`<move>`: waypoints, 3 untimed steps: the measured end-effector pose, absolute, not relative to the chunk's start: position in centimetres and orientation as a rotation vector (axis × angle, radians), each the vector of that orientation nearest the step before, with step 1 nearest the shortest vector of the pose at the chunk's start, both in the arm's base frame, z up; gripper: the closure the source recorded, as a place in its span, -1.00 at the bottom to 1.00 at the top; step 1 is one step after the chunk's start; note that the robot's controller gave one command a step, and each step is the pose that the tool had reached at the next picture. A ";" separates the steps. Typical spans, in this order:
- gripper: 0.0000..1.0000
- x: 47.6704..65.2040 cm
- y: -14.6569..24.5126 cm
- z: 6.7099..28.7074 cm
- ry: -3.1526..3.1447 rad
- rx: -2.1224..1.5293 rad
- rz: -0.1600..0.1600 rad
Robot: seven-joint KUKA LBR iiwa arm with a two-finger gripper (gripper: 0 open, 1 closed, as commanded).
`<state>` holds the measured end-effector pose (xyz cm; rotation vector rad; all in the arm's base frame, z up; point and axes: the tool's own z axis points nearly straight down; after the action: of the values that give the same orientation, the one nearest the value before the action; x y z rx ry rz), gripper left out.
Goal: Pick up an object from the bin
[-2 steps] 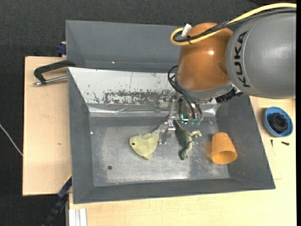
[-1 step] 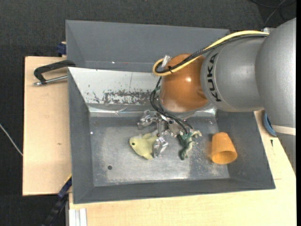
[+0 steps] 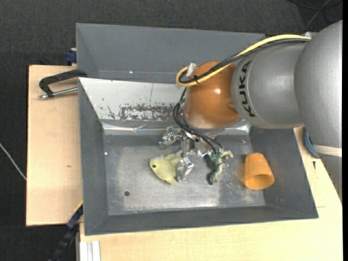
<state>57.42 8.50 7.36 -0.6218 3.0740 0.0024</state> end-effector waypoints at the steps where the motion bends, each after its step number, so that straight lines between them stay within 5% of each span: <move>1: -1.00 57.5 8.6 7.5 3.074 -0.619 0.003; 3: -1.00 57.8 8.9 7.7 3.074 -0.615 0.003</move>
Offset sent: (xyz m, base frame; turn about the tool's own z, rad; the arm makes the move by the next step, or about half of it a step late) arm 0.0000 0.0000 0.0000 0.0000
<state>57.79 8.85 7.67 -0.6154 3.0743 0.0032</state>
